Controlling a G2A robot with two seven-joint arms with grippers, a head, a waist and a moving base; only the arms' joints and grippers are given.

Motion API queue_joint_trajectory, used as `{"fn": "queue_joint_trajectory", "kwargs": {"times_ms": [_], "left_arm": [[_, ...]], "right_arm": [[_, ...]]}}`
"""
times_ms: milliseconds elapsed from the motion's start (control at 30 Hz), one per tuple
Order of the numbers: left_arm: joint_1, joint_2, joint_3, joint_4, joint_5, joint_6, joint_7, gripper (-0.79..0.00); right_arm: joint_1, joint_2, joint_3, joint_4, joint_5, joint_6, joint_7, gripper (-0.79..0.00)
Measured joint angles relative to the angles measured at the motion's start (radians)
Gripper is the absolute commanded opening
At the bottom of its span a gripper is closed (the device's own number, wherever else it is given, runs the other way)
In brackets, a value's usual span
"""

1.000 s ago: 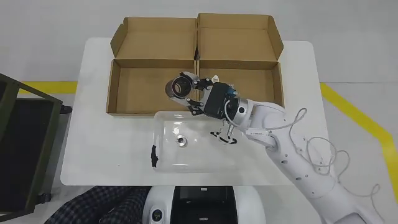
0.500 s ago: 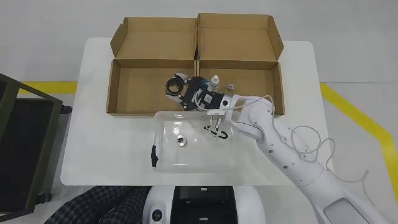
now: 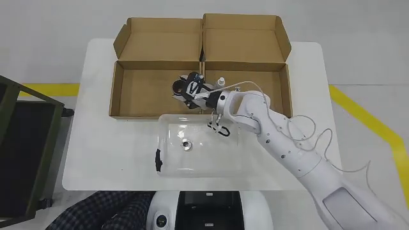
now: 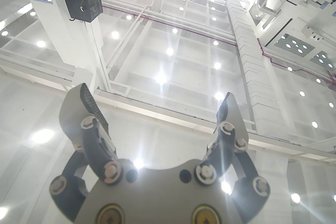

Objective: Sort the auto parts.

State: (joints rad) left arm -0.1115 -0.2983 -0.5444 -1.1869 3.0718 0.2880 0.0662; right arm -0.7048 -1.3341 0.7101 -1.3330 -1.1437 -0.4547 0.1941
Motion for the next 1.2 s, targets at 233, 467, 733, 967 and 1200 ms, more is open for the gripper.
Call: {"fn": "queue_joint_trajectory", "kwargs": {"times_ms": [233,467,733,967,1200], "left_arm": [[0.0,0.0,0.0,0.0,0.0,0.0,0.0,0.0],[0.0,0.0,0.0,0.0,0.0,0.0,0.0,0.0],[0.0,0.0,0.0,0.0,0.0,0.0,0.0,0.0],[0.0,0.0,0.0,0.0,0.0,0.0,0.0,0.0],[0.0,0.0,0.0,0.0,0.0,0.0,0.0,0.0]], "right_arm": [[0.027,-0.02,-0.015,0.052,0.002,0.006,0.065,-0.785],[0.045,-0.035,-0.019,0.089,0.027,-0.005,0.125,-0.785],[0.054,-0.051,-0.023,0.116,0.045,-0.015,0.171,-0.748],[0.062,-0.065,-0.032,0.149,0.056,-0.022,0.193,-0.616],[0.066,-0.077,-0.033,0.18,0.054,-0.029,0.191,-0.462]]}}
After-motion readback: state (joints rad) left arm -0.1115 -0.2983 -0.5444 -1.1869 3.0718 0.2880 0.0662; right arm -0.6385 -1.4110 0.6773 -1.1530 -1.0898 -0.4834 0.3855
